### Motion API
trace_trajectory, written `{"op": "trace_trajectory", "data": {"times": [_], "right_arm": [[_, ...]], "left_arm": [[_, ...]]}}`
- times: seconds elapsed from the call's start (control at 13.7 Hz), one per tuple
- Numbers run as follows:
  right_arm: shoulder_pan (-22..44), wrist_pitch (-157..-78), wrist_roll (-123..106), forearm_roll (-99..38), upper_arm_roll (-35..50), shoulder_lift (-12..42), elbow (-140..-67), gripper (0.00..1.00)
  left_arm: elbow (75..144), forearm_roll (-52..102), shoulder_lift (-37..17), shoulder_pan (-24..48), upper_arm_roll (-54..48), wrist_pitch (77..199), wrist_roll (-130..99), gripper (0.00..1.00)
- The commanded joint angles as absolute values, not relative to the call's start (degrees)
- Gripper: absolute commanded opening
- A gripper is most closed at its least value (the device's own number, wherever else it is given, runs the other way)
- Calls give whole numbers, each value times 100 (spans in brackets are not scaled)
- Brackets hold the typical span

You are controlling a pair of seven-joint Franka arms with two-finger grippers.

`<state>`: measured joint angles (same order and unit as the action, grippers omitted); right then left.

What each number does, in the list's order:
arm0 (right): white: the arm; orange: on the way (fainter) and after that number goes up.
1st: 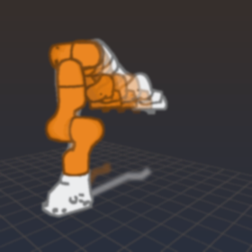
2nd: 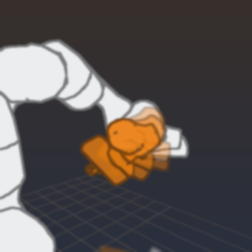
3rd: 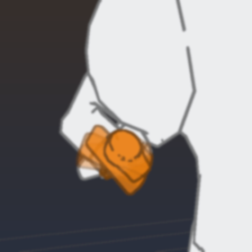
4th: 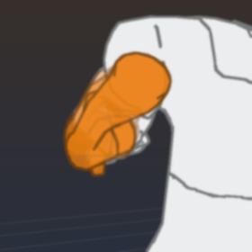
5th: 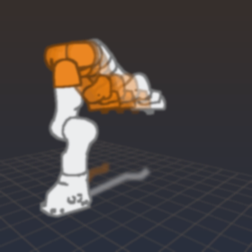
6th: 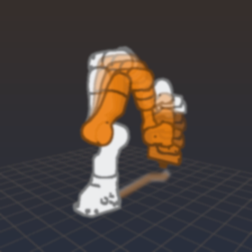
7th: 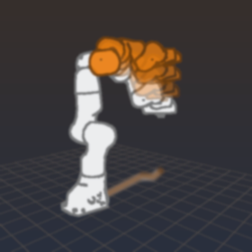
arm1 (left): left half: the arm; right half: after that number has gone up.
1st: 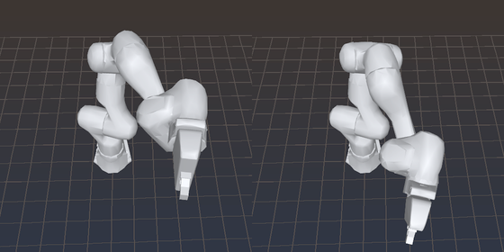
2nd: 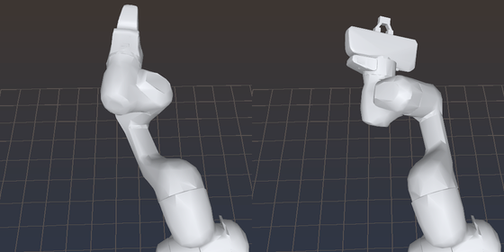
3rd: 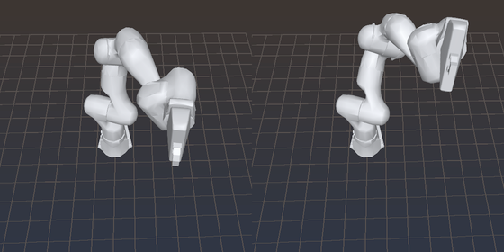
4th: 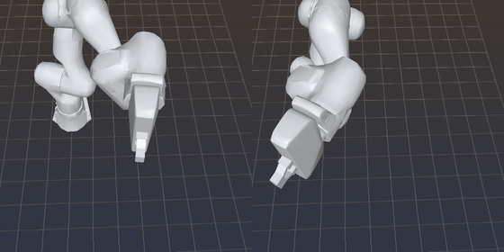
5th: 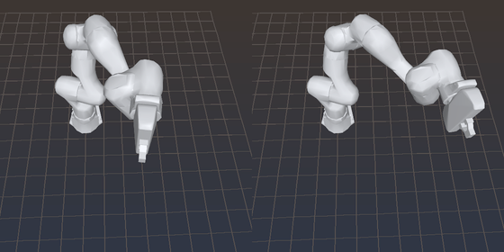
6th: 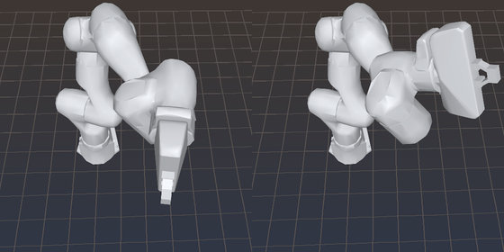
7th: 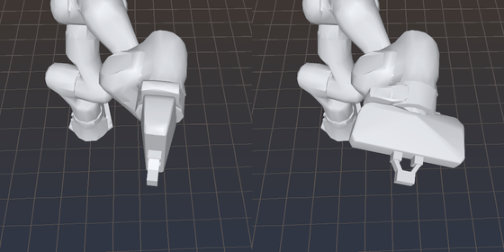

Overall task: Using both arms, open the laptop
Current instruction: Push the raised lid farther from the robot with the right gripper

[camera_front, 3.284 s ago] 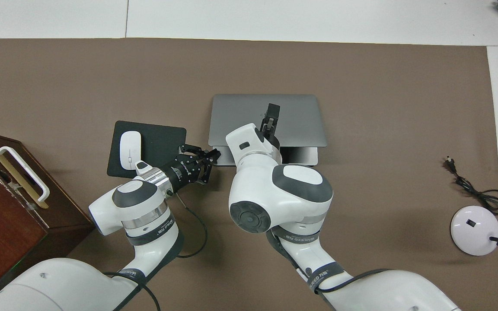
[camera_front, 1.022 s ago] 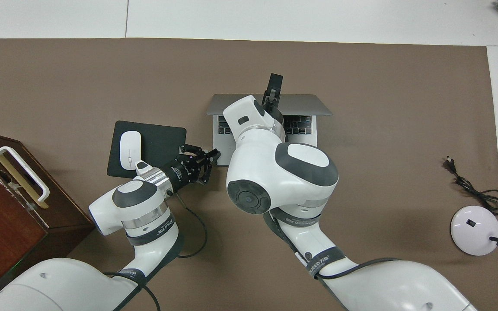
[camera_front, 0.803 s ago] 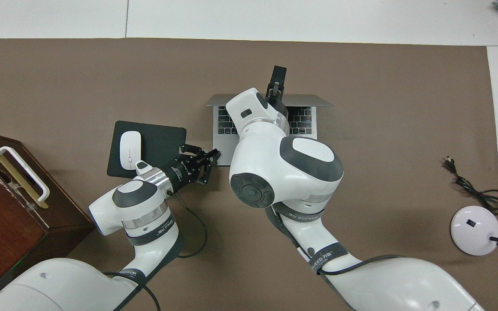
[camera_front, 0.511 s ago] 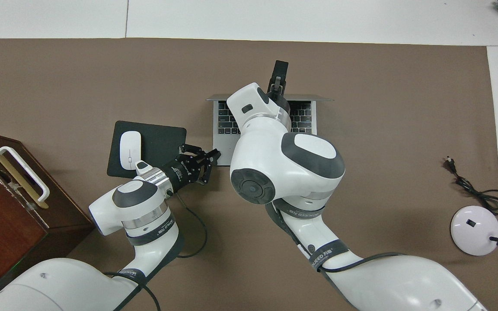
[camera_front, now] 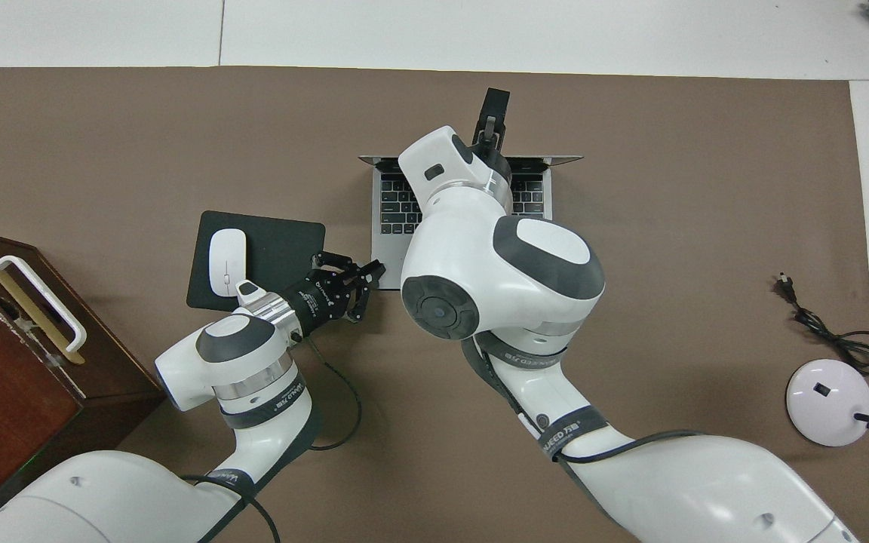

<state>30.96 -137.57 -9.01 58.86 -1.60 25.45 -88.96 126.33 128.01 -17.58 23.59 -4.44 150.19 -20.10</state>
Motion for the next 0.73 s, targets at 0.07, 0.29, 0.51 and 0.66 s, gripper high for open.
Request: {"op": "trace_trajectory", "data": {"times": [0.07, 0.29, 0.51, 0.66], "right_arm": [[2962, -13641, -1142, 5959, -114, 2751, -8561, 100], [2953, -13623, -1239, 5959, -114, 2804, -8464, 100], [2962, -13492, -1257, 5968, -114, 2882, -8333, 100], [2962, -13421, -1362, 5959, -105, 2953, -8183, 100]], "left_arm": [[12472, 12876, -2285, 2505, -448, 15161, -1811, 0], [12463, 12876, -2285, 2505, -448, 15161, -1811, 0], [12463, 12876, -2285, 2505, -448, 15161, -1811, 0], [12463, 12876, -2285, 2505, -448, 15161, -1811, 0]]}}
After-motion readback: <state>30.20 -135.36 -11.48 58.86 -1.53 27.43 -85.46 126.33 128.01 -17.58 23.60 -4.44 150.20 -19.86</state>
